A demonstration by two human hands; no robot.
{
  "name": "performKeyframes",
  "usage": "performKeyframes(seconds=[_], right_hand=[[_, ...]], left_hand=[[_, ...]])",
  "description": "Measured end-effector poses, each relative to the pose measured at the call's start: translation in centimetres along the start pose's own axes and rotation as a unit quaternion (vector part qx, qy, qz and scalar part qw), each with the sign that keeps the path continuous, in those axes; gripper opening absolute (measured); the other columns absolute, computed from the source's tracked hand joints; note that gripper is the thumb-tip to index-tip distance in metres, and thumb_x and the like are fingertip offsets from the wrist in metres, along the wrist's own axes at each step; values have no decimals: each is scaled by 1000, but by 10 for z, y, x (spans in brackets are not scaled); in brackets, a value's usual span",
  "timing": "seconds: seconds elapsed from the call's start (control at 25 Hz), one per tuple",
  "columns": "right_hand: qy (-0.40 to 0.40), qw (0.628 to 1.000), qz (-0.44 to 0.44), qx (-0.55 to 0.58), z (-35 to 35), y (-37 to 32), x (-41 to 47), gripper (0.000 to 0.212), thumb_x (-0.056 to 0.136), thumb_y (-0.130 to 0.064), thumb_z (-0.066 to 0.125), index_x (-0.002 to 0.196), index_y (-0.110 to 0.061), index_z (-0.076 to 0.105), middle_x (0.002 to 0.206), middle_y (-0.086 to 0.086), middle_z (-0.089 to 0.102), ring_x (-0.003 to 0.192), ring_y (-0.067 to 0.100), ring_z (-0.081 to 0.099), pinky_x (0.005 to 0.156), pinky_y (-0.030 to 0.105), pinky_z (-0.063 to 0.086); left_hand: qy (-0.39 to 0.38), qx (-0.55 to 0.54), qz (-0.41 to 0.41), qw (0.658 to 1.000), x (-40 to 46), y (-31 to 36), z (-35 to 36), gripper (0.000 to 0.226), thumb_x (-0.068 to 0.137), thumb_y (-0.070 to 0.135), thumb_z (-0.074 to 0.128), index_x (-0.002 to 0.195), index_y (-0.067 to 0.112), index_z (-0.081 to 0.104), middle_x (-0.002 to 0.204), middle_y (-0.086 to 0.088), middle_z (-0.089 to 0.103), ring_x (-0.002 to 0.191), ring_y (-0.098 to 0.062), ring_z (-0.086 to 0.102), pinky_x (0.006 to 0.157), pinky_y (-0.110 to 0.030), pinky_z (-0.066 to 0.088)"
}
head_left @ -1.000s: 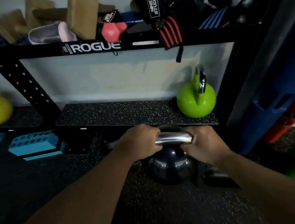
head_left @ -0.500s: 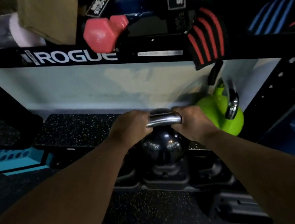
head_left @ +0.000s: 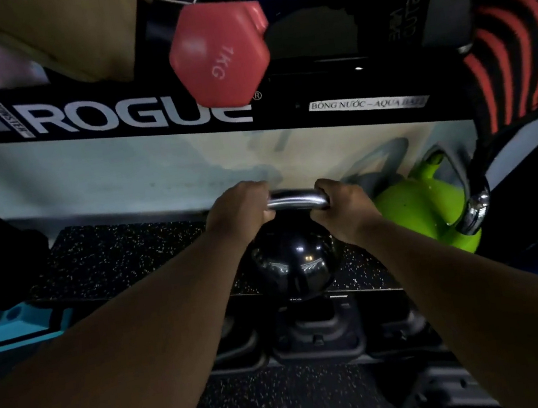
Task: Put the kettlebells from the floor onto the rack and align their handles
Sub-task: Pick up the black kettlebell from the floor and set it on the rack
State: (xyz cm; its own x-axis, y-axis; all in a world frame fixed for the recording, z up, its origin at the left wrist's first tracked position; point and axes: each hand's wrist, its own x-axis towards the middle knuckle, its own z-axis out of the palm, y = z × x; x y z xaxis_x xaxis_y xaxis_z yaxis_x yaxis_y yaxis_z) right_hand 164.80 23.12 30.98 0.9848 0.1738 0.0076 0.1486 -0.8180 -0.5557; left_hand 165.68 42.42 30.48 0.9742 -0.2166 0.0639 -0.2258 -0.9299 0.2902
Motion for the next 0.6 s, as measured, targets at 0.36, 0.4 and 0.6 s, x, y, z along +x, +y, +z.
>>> performKeyframes(seconds=[0.36, 0.4, 0.6], right_hand=[[-74, 997, 11, -27, -5, 4, 5, 47, 84, -30, 69, 126, -23, 48, 118, 11, 57, 107, 29, 56, 84, 35, 49], [-74, 995, -7, -59, -8, 2, 2, 59, 83, -34, 70, 135, -27, 43, 127, 11, 51, 119, 32, 47, 98, 41, 44], [-23, 978, -177, -110, -29, -40, -13, 66, 81, -36, 67, 141, -29, 40, 136, 9, 47, 133, 32, 37, 117, 44, 24]], left_hand=[[-22, -84, 2, 996, -3, -6, 2, 45, 87, 24, 72, 124, 14, 49, 106, -7, 63, 85, -19, 62, 73, -36, 53], [-23, -76, 6, 997, -11, -8, 1, 57, 87, 24, 71, 135, 15, 42, 118, -9, 59, 99, -22, 61, 83, -40, 54], [-18, 3, -40, 999, -80, -33, -21, 82, 86, 25, 70, 153, 14, 24, 149, -14, 42, 138, -31, 40, 114, -47, 36]])
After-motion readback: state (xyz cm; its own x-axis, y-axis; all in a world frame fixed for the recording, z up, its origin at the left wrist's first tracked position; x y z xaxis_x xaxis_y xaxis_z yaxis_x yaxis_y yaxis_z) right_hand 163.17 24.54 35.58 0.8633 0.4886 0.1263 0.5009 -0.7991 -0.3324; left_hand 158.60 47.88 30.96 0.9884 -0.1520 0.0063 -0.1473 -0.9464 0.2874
